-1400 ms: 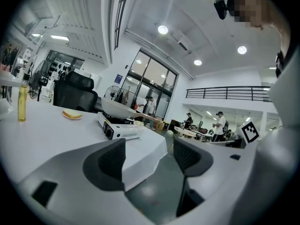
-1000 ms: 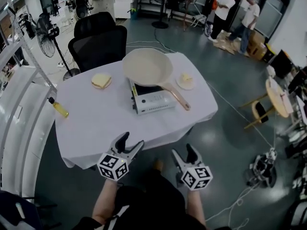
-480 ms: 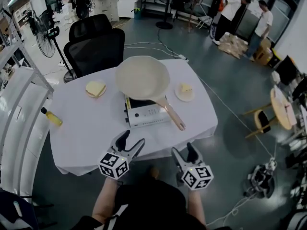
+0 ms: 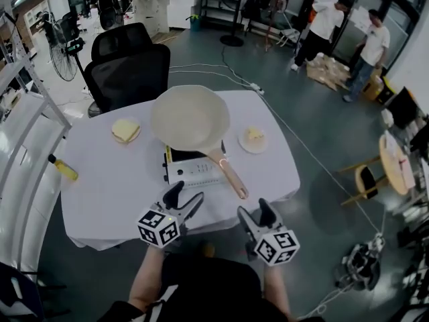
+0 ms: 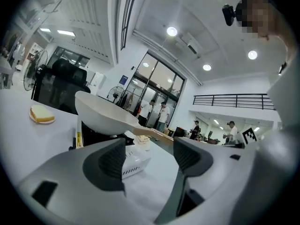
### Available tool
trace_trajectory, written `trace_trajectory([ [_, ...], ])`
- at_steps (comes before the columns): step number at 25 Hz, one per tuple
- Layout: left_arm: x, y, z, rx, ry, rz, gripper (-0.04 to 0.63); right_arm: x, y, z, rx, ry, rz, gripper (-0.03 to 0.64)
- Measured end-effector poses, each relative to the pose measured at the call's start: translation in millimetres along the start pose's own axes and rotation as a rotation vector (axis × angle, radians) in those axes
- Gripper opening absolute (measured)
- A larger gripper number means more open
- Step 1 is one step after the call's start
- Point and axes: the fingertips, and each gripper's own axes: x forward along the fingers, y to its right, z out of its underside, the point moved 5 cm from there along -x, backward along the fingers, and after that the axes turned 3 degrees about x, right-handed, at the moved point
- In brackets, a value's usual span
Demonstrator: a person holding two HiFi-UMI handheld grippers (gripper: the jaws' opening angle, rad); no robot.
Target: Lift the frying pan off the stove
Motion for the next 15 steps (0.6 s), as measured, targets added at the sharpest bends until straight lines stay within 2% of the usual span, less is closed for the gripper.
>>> trace_trajectory([
  [5,9,-1,0,-0.051,0.008,0.01,0.302,15,8,-15,0.074,0.013,-0.091,0.325],
  [7,10,-3,0,-0.157,0.017,0.043,0.302,21,11,-24,0.093,0.016,-0.12,0.325],
  [11,19,-14,-4,-0.474,0.094,0.124,0.302,41,12,-39,0.138,-0.051,-0.193,0.325],
  [13,28,-16,-9,-0.565,0.111,0.158,0.302,51,9,-45,0.149,-0.101,-0.238,0.325],
  [15,40,-16,-17,-0.606,0.114,0.191,0.302,59,10,-47,0.159,-0.147,-0.275,0.325],
])
